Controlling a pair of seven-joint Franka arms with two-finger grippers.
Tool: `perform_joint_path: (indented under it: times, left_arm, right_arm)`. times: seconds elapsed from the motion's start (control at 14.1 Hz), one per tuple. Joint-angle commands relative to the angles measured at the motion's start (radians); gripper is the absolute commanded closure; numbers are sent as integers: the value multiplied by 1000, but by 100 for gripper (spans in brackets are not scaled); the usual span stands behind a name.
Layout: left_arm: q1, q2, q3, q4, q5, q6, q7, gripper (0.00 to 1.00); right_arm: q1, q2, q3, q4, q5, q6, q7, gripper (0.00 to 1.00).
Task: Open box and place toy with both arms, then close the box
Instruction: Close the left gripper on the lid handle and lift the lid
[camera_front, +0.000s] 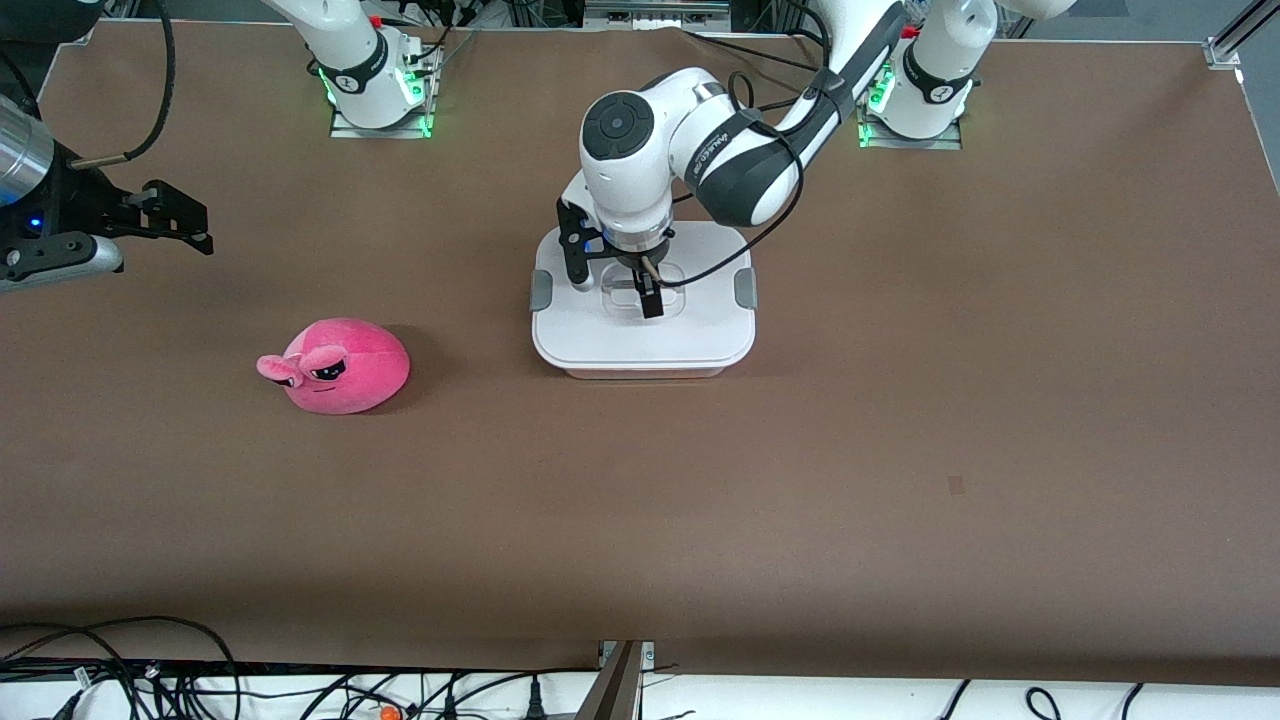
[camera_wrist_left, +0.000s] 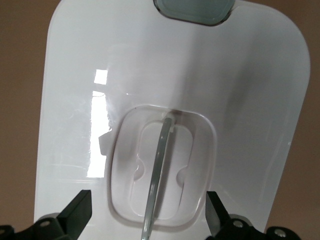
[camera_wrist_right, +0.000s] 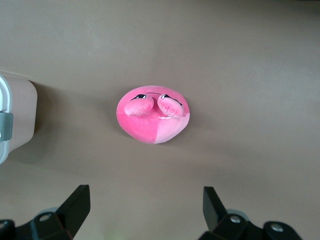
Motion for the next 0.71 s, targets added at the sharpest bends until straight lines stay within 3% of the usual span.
perform_joint_path:
  times: [0.0, 0.21, 0.28, 0.35, 0.42, 0.5, 0.64]
  left_arm:
    - [-12, 20, 8, 31, 27, 2, 16, 0]
    - [-12, 41, 8, 34, 19, 2, 16, 0]
    - [-12, 46, 8, 35, 19, 4, 16, 5]
    - [-12, 46, 8, 37, 16, 4, 16, 27]
    - [-12, 46, 8, 40, 12, 2, -4, 67]
    - [-12, 46, 8, 49, 12, 1, -10, 73]
    - [-12, 43, 6, 61, 12, -4, -10, 99]
  right_arm:
    - [-5, 1, 4, 4, 6, 7, -17, 0]
    - [-2, 2, 4, 2, 6, 14, -17, 0]
    - [0, 2, 6, 2, 6, 20, -17, 0]
    - [0, 5, 6, 2, 6, 36, -18, 0]
    - [0, 8, 7, 2, 6, 40, -18, 0]
    - [1, 8, 9, 2, 8, 42, -17, 0]
    - [1, 8, 10, 2, 8, 50, -15, 0]
